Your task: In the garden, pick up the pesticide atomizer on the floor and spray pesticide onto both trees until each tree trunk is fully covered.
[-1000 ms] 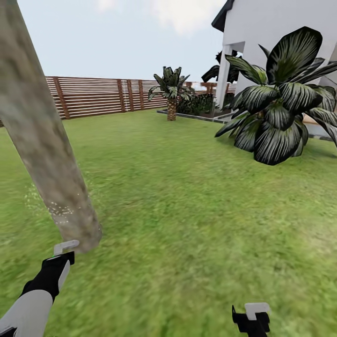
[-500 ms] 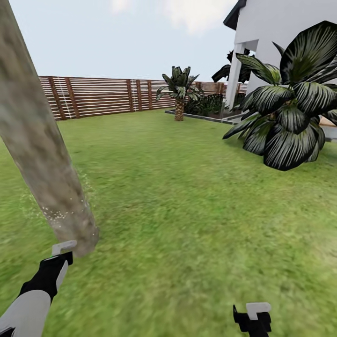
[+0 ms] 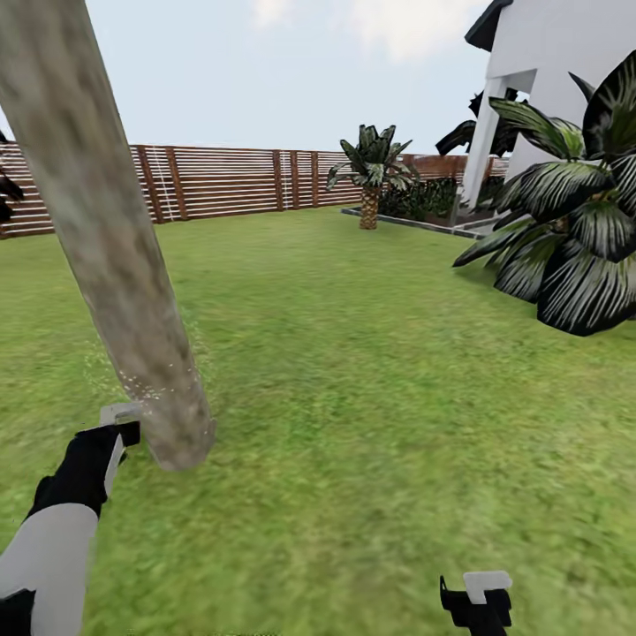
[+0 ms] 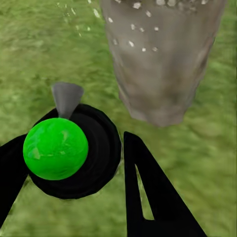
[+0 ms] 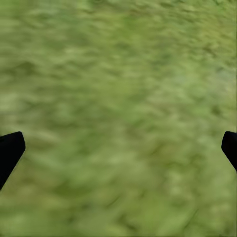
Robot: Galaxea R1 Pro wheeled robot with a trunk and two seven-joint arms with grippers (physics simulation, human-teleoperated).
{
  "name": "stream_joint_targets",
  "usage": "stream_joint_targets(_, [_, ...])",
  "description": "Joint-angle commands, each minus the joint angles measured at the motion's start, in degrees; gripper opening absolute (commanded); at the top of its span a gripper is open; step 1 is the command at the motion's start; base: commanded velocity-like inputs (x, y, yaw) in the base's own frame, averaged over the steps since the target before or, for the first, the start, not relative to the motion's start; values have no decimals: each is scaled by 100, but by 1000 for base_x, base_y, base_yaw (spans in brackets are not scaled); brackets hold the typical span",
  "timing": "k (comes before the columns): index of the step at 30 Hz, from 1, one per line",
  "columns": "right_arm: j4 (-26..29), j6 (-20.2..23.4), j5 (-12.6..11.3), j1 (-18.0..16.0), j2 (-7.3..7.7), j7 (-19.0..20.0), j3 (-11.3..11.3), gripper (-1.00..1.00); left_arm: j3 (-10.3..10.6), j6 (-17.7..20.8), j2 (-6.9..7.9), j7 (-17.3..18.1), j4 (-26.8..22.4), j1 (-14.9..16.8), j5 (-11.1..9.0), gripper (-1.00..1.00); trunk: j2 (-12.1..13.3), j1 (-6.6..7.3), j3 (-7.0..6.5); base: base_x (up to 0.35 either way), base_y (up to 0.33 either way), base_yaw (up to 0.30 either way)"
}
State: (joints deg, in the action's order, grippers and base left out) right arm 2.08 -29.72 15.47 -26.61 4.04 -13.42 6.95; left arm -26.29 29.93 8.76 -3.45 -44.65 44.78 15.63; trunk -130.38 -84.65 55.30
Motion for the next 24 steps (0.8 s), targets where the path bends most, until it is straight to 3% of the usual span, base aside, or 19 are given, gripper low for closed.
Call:
stream_joint_targets(1, [-6,-17,62,-3,0,-20,44,100,38,155,85,0,-31,137,17,-100,-2,1,6,0,0,229])
stream_joint_targets(4, [-6,-17,62,-3,2,-20,44,100,57,378,547,19,-43,288,-10,-100,-2,1,6,0,0,67])
stream_joint_targets(6, [-6,-17,62,-3,7,-20,44,100,61,401,632,26,-50,295,-2,-100,-2,1,6,0,0,10])
stream_joint_targets(9, [-6,-17,62,-3,16,-20,44,100,101,408,596,28,-50,261,-4,-100,-2,1,6,3,-3,1])
stream_joint_targets(13, [-6,-17,62,-3,18,-20,44,100,494,410,576,20,-53,251,-20,-100,-2,1,6,120,-170,0])
stream_joint_targets(24, [-6,-17,62,-3,9,-20,44,100,512,417,566,11,-45,252,-34,-100,-2,1,6,125,-244,0])
